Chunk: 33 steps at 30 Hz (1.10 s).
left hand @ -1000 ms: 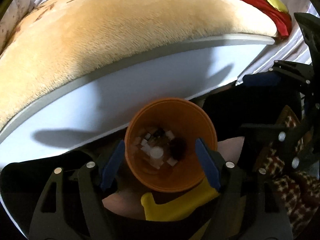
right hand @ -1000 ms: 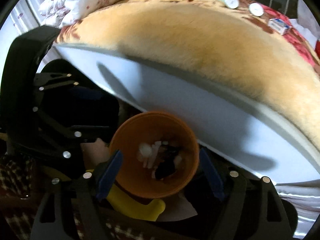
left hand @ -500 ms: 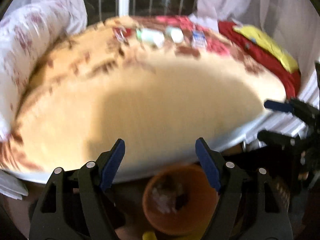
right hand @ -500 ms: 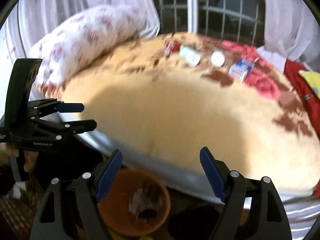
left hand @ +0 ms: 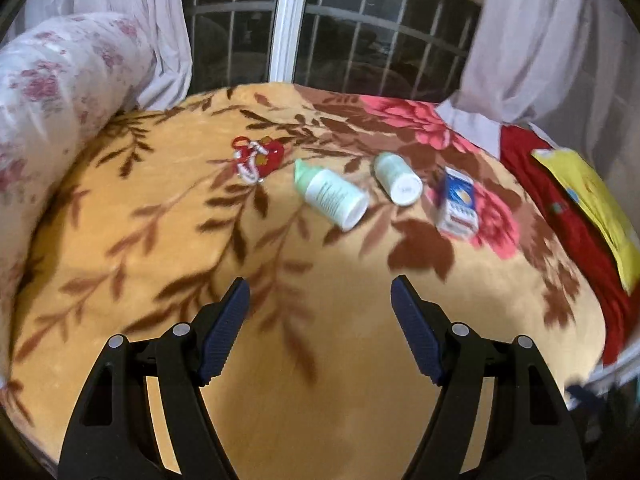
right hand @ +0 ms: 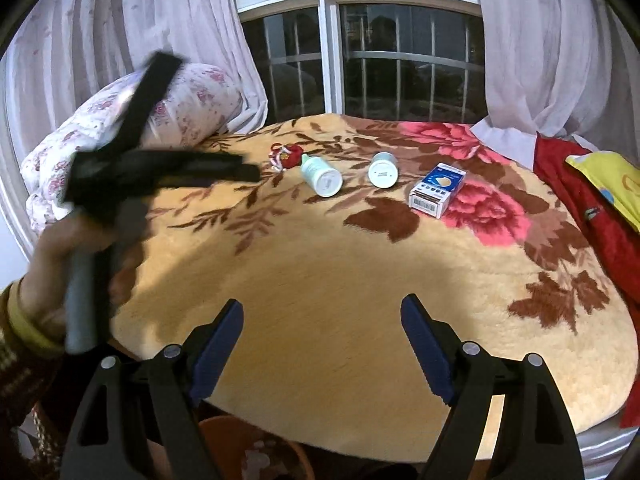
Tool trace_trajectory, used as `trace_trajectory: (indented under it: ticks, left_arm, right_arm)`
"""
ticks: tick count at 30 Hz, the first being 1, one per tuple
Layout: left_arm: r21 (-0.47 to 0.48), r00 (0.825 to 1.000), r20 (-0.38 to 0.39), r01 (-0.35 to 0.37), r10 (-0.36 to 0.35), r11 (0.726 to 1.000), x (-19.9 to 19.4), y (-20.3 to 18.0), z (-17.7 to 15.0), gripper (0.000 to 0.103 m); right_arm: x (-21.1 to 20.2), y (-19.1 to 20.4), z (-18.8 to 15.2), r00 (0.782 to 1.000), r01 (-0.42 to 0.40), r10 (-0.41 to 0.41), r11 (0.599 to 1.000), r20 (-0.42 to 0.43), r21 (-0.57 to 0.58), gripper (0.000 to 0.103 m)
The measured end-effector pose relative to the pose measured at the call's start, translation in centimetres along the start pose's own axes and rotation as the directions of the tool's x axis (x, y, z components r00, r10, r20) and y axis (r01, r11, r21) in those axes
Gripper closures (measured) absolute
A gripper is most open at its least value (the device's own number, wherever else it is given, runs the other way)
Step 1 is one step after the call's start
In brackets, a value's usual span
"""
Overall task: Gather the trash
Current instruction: 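Grasp the green-capped bottle with the left tool while the right tool grasps another green-capped bottle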
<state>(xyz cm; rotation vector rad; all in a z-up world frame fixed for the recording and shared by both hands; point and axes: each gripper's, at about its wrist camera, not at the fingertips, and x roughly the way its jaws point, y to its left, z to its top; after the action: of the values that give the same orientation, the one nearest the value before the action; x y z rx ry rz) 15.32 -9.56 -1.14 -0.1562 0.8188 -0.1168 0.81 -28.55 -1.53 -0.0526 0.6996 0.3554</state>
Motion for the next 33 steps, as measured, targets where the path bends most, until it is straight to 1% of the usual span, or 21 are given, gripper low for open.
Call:
trace_trajectory:
  ticks: [4, 5, 9, 12, 14, 15, 16, 20, 21, 22, 23, 26, 29, 32, 33]
  left_arm:
    - [-0.079, 0.999, -0.038, -0.028, 0.025, 0.996, 4.7, -0.8, 3.3, 0.032]
    - [-0.11, 0.998, -0.045, -0.042, 0.037, 0.993, 6.1, -0.8, 4.1, 0.032]
    - [-0.187, 0.993, -0.072, -0.104, 0.092, 0.977, 9.8, -0.7, 6.1, 0.032]
    - [-0.229, 0.987, -0.098, -0.148, 0.129, 0.962, 12.1, -0.5, 6.7, 0.032]
    - [-0.251, 0.985, -0.113, -0.157, 0.133, 0.955, 13.4, -0.5, 6.9, 0.031]
    - [-0.259, 0.984, -0.115, -0.159, 0.133, 0.953, 13.9, -0.5, 7.0, 0.028]
    - [-0.262, 0.983, -0.118, -0.169, 0.142, 0.95, 14.2, -0.6, 7.0, 0.027]
    - [-0.249, 0.98, -0.134, -0.174, 0.144, 0.953, 15.7, -0.6, 6.8, 0.029]
    - [-0.232, 0.982, -0.131, -0.165, 0.137, 0.959, 16.0, -0.6, 6.8, 0.035]
    - [-0.215, 0.982, -0.13, -0.161, 0.135, 0.963, 16.2, -0.6, 6.8, 0.048]
    - [-0.201, 0.983, -0.127, -0.153, 0.129, 0.968, 16.3, -0.6, 6.8, 0.052]
    - [-0.181, 0.987, -0.116, -0.135, 0.115, 0.974, 16.0, -0.3, 6.8, 0.054]
    - [-0.142, 0.989, -0.09, -0.129, 0.117, 0.981, 14.8, -0.1, 6.4, 0.054]
    - [-0.091, 0.991, -0.052, -0.127, 0.123, 0.988, 12.6, 0.0, 5.4, 0.056]
    - [-0.074, 0.992, -0.038, -0.123, 0.121, 0.99, 11.6, 0.1, 4.8, 0.056]
  right_arm:
    - [0.4, -0.8, -0.1, 1.0, 0.012, -0.012, 1.0, 0.008, 0.006, 0.024]
    - [0.4, -1.0, -0.2, 1.0, 0.016, -0.016, 1.0, 0.009, 0.008, 0.024]
    - [1.0, -2.1, -0.7, 1.0, 0.023, -0.023, 0.999, -0.003, 0.026, 0.024]
    - [1.5, -2.9, -1.2, 1.0, 0.025, -0.025, 0.999, -0.019, 0.042, 0.024]
    - [1.8, -3.2, -1.4, 0.999, 0.027, -0.026, 0.999, -0.027, 0.047, 0.024]
    - [1.9, -3.3, -1.5, 0.999, 0.026, -0.025, 0.999, -0.028, 0.048, 0.024]
    - [1.9, -3.4, -1.6, 0.999, 0.027, -0.026, 0.999, -0.029, 0.047, 0.024]
    - [1.8, -3.6, -1.4, 0.999, 0.031, -0.03, 0.998, -0.023, 0.046, 0.024]
    - [1.8, -3.6, -1.4, 0.999, 0.033, -0.032, 0.998, -0.024, 0.045, 0.024]
    - [1.8, -3.7, -1.3, 0.999, 0.034, -0.033, 0.998, -0.023, 0.045, 0.024]
    - [1.7, -3.7, -1.3, 0.999, 0.034, -0.034, 0.998, -0.021, 0.044, 0.024]
    - [1.7, -3.8, -1.0, 0.999, 0.037, -0.036, 0.999, -0.018, 0.04, 0.024]
    - [1.9, -3.7, 0.1, 0.999, 0.042, -0.042, 0.999, -0.01, 0.02, 0.024]
    - [2.7, -4.1, 2.7, 0.998, 0.052, -0.052, 0.999, 0.019, 0.008, 0.024]
    - [3.3, -4.4, 4.1, 0.998, 0.05, -0.05, 0.999, 0.032, 0.008, 0.024]
